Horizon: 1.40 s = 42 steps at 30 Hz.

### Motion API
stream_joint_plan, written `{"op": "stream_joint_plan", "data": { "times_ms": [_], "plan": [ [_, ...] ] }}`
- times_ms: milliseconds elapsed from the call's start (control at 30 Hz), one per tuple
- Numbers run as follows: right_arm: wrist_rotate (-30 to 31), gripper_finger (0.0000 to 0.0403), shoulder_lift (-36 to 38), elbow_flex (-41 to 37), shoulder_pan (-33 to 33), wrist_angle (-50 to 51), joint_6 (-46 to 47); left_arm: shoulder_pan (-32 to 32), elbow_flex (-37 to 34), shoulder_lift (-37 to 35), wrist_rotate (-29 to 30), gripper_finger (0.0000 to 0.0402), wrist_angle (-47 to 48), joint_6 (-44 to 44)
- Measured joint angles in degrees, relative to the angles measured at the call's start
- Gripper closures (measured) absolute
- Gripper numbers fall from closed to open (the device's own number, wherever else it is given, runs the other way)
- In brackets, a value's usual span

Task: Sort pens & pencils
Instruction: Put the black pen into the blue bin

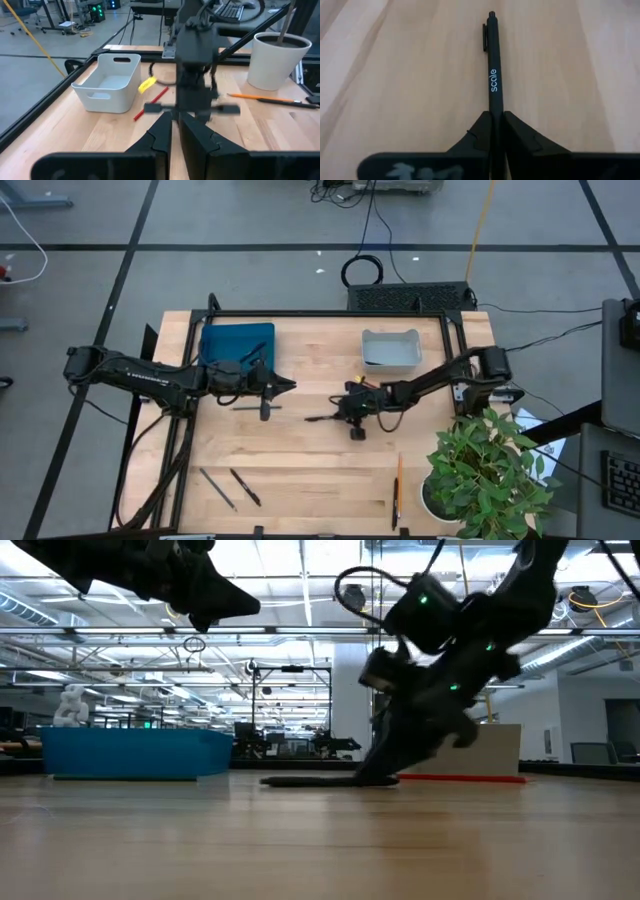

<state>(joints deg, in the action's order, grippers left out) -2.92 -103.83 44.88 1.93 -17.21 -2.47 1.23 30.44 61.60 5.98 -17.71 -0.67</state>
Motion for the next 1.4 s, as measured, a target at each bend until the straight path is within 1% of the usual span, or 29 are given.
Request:
{"op": "stream_joint_plan", "data": {
  "times_ms": [133, 267, 400, 500, 567, 667, 800, 933, 1067, 1233, 1400],
  "plan": [
    [0.26, 0.0385, 6.75, -1.71, 0.89, 0.77, -1.28, 0.13, 0.0, 0.0, 0.02, 0.036, 1.45, 0.58],
    [2.95, 0.0385, 14.05, -6.13, 1.72, -3.71, -1.89, 0.13, 0.0, 0.0, -0.21, 0.036, 2.48, 0.6],
    [2.95, 0.0385, 19.77, -13.21, 1.78, -19.33, -2.84, 0.46, 0.02, 0.27, -0.3, 0.0353, 2.55, 2.22],
    [2.97, 0.0385, 21.84, -18.36, 1.13, -31.94, -2.89, 1.0, 0.04, 1.23, -1.17, 0.0324, 1.18, 3.28],
    [3.1, 0.0385, 21.87, -20.38, 0.39, -39.22, -2.78, 1.21, 0.04, 2.8, -1.33, 0.0294, -2.61, 3.82],
    [3.14, 0.0385, 21.42, -20.81, -0.59, -44.79, -2.73, 1.53, 0.08, 7.78, -1.46, 0.0242, -10.85, 4.36],
    [3.15, 0.0385, 18.86, -18.52, -1.16, -47.14, -2.2, 1.28, 0.04, 15.81, -0.96, 0.0182, -23.2, 6.56],
    [3.12, 0.0385, 16.57, -16.16, -1.15, -48.26, -2.83, 0.95, 0.09, 20.94, -0.37, 0.0147, -35.04, 6.52],
    [2.97, 0.0385, 15.87, -14.89, -1.15, -48.9, -2.87, 1.14, 0.13, 23.56, -0.97, 0.0138, -40.3, 6.61],
    [2.91, 0.0385, 15.89, -14.6, -1.15, -50.13, -2.76, 1.14, 0.09, 25.05, -3.31, 0.0149, -45.0, 6.49],
    [2.91, 0.0385, 15.89, -14.49, -1.15, -50.21, -2.34, 1.14, 0.13, 25.46, -3.39, 0.0158, -47.48, 6.43]
  ]
}}
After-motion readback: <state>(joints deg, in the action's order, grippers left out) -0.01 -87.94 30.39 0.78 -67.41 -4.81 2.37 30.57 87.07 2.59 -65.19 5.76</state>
